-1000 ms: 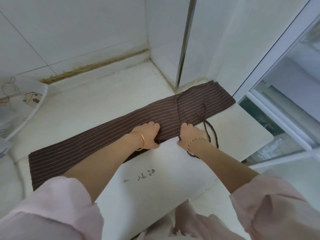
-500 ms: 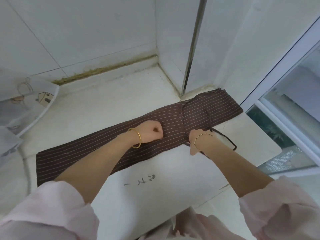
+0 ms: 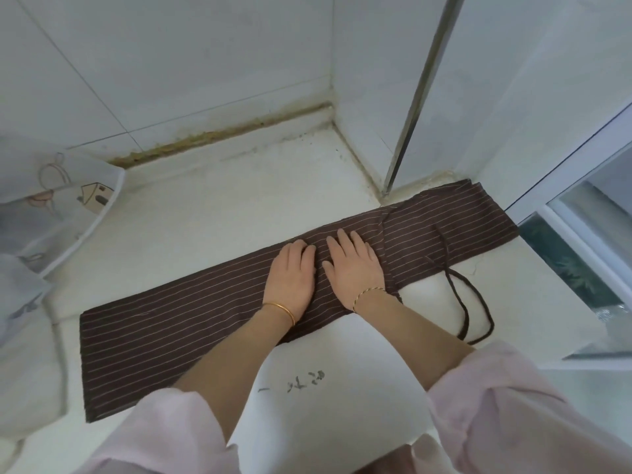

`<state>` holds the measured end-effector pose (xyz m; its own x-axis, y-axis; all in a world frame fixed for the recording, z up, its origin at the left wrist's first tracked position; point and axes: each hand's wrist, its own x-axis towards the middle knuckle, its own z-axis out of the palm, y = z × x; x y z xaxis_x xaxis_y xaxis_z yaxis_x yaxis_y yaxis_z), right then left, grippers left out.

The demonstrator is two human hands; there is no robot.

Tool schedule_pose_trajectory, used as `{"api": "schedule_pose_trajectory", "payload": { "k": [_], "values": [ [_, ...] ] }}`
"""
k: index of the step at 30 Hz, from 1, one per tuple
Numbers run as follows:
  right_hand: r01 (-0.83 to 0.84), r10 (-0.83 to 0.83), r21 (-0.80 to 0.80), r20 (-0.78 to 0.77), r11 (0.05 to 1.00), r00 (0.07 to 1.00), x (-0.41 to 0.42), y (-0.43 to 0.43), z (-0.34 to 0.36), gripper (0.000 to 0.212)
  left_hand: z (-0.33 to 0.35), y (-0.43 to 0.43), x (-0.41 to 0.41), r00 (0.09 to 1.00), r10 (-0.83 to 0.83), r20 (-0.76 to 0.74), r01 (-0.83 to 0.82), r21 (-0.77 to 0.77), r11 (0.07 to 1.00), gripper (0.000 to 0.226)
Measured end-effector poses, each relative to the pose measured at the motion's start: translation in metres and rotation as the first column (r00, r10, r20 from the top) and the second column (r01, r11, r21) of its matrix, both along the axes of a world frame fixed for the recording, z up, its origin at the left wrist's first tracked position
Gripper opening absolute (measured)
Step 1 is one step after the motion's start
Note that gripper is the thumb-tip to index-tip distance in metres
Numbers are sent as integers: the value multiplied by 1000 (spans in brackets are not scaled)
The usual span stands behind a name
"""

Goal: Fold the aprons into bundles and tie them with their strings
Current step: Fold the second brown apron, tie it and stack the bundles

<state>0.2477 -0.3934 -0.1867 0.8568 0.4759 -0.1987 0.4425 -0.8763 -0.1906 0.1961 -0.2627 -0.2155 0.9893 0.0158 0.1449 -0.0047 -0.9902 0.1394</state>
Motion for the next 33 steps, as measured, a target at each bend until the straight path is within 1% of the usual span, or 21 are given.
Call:
{"api": "schedule_pose_trajectory", "payload": {
  "k": [5,6,8,9,11,13,15,17,19,20,22,24,26,28,31,33],
  "values": [
    [-65,70,-64,84,996,994,11,-7,-12,62,2,8,0,976,25,-215,-6,88,996,62],
    [-92,96,-44,96,995,991,15,-10,-12,64,2,10,1,968,22,-250,1,92,996,66],
    [-103,97,69,88,992,991,23,-17,-10,52,0,12,3,958,31,-284,-9,79,997,72],
    [-65,53,135,92,989,994,27,-21,-9,46,1,13,5,957,40,-289,-17,83,996,73],
    [119,-150,222,128,968,980,28,-35,-3,42,4,10,7,957,53,-286,-32,78,996,76],
    [333,-365,227,115,915,924,28,-45,3,39,8,5,10,970,55,-235,-39,72,997,75],
    [445,-454,168,19,880,891,32,-52,8,35,8,-5,13,978,47,-204,-34,66,997,73],
    [519,-501,140,-144,843,853,38,-53,12,34,7,-13,14,976,70,-207,-60,52,997,73],
    [562,-515,123,-276,818,811,43,-54,14,34,5,-17,14,973,93,-210,-83,54,995,73],
    [556,-503,105,-315,825,805,44,-53,13,35,4,-16,13,973,97,-208,-88,54,995,73],
    [526,-476,60,-347,848,808,44,-52,14,35,3,-17,12,974,92,-206,-84,48,995,72],
    [471,-443,29,-296,882,847,41,-49,16,28,3,-16,12,976,89,-199,-85,33,996,72],
    [446,-413,94,-245,890,877,39,-48,18,18,2,-14,11,976,89,-199,-88,16,996,73],
    [449,-386,213,-279,868,879,36,-45,23,15,1,-11,9,976,87,-199,-87,13,996,73],
    [473,-333,320,-405,821,852,30,-40,24,15,-1,1,5,977,88,-193,-85,19,996,73],
    [544,-307,355,-541,760,783,28,-38,22,18,-3,12,3,977,84,-196,-78,36,996,73]
  ]
}}
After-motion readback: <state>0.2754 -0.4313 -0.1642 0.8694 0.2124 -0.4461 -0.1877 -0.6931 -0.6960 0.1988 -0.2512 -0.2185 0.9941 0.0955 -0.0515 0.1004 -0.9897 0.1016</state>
